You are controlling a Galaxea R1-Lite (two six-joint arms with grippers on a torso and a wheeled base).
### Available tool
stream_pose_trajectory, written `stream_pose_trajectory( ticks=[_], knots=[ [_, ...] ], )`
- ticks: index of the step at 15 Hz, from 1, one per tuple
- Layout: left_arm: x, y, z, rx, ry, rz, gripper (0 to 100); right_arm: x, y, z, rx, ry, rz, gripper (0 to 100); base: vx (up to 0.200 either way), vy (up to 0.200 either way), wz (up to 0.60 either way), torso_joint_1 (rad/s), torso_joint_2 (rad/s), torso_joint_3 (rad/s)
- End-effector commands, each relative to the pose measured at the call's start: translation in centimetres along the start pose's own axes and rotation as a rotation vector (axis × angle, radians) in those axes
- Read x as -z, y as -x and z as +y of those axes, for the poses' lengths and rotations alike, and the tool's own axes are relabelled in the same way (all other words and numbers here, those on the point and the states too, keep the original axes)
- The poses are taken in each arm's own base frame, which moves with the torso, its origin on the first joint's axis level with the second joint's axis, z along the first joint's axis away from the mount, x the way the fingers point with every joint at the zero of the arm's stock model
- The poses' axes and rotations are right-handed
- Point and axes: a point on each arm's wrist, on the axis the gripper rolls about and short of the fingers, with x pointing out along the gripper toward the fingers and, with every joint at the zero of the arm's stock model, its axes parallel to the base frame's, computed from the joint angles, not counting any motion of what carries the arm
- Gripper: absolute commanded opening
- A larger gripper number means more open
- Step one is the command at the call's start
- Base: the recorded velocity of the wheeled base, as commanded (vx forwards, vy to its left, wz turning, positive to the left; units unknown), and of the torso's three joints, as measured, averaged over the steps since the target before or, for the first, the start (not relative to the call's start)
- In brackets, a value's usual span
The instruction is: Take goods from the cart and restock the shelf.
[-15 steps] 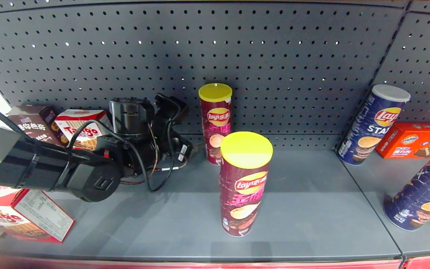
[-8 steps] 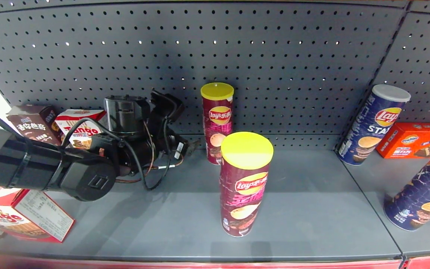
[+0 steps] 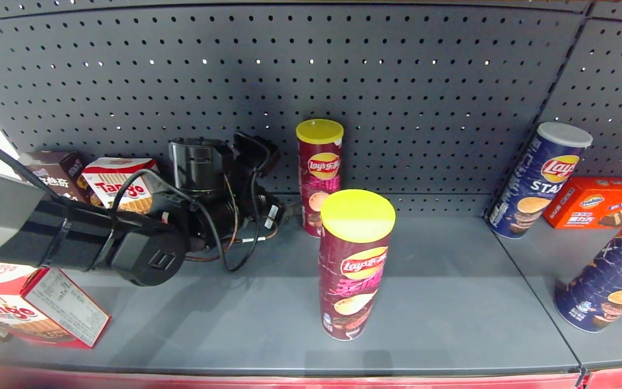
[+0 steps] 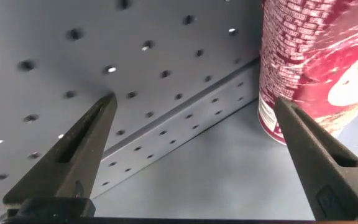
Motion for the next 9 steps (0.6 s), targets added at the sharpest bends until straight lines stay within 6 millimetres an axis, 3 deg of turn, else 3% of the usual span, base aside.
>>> stream_pose_trajectory(
  ticks=[1,9],
  knots=[
    [0.4,-0.5,-0.5,0.011,-0.003,0.011,100,0.0,0.0,0.0,-0.001,0.0,0.001,100,0.0,0.0,0.0,0.0,0.0,0.0],
    [0.0,-0.5,-1.6,0.035,-0.009,-0.003,100,0.0,0.0,0.0,-0.001,0.0,0.003,100,0.0,0.0,0.0,0.0,0.0,0.0]
  ],
)
